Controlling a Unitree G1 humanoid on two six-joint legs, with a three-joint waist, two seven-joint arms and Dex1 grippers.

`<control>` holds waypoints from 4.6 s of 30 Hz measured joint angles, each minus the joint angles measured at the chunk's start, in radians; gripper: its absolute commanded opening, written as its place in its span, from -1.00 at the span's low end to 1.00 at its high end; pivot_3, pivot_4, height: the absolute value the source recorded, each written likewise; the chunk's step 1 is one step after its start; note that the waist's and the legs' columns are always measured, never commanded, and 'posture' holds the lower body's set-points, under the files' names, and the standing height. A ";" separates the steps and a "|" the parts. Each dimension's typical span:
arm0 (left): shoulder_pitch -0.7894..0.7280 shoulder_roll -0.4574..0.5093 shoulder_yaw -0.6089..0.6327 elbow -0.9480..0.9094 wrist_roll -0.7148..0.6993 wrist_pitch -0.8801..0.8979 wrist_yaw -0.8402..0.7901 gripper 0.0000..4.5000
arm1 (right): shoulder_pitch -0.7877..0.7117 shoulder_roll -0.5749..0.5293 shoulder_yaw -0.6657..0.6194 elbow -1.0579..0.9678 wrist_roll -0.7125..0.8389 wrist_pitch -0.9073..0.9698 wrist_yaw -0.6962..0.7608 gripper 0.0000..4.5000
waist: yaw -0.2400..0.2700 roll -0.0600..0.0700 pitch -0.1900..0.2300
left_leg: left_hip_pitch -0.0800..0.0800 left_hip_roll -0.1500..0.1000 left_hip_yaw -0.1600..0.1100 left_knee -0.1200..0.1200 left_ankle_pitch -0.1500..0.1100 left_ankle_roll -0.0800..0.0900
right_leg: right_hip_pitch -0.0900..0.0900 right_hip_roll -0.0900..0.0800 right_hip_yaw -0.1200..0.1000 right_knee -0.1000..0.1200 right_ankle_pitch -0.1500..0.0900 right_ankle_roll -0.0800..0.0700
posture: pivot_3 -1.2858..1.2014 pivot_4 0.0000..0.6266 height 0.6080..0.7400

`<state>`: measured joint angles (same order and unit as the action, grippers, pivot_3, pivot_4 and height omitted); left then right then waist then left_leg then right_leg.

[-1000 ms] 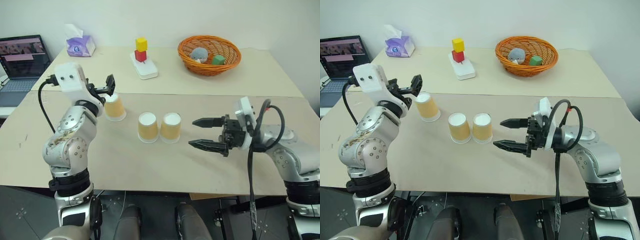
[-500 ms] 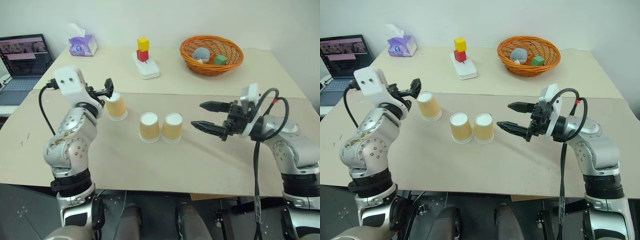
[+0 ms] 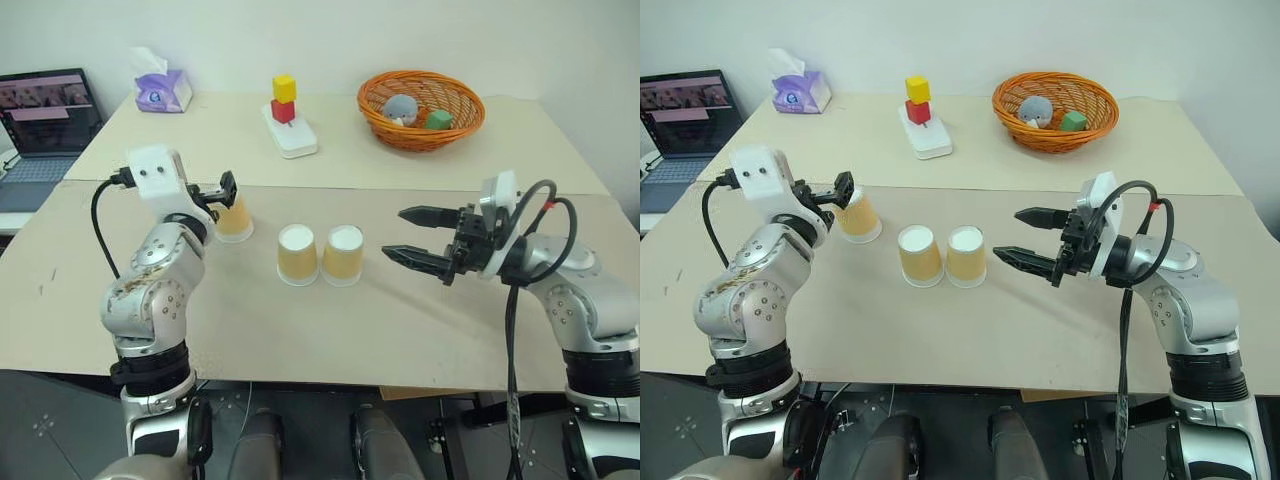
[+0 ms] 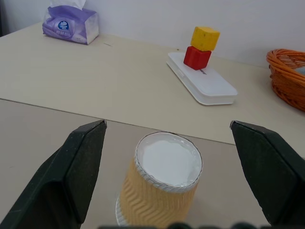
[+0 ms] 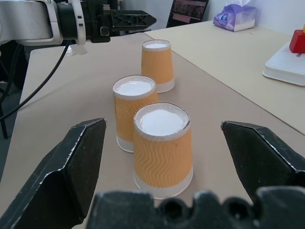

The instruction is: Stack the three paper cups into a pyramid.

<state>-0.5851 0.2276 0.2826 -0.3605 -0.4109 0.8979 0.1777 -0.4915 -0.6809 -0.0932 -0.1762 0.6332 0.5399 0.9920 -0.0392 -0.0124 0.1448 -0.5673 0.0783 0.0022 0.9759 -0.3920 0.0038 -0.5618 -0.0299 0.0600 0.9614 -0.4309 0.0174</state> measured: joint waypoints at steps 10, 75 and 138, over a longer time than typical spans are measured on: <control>0.009 -0.022 -0.036 0.052 0.043 -0.010 -0.026 0.97 | 0.003 -0.001 -0.005 -0.012 0.011 0.000 -0.012 1.00 | 0.000 0.000 0.000 | 0.000 0.000 0.000 0.000 0.000 0.000 | 0.000 0.000 0.000 0.000 0.000 0.000 | 0.03 -0.52 -0.24; -0.292 0.033 -0.120 0.277 0.153 -0.282 -0.266 0.22 | 0.031 -0.014 -0.034 -0.009 0.009 0.000 -0.010 1.00 | 0.003 0.000 0.000 | -0.002 -0.004 -0.001 0.000 0.001 -0.001 | 0.000 -0.005 -0.002 0.000 -0.001 0.001 | 0.03 -0.52 -0.24; -0.322 0.334 -0.227 0.317 -0.327 0.112 -1.020 0.22 | 0.110 -0.067 -0.040 -0.068 0.019 0.031 0.025 1.00 | -0.004 0.000 0.000 | -0.004 -0.010 -0.003 -0.001 0.004 -0.001 | 0.000 -0.011 -0.005 0.001 -0.003 0.004 | 0.03 -0.52 -0.24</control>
<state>-0.9069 0.5616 0.0560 -0.0431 -0.7375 1.0101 -0.8420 -0.3815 -0.7476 -0.1330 -0.2438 0.6518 0.5706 1.0171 -0.0434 -0.0123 0.1448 -0.5710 0.0680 -0.0005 0.9753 -0.3883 0.0025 -0.5617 -0.0411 0.0547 0.9627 -0.4340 0.0217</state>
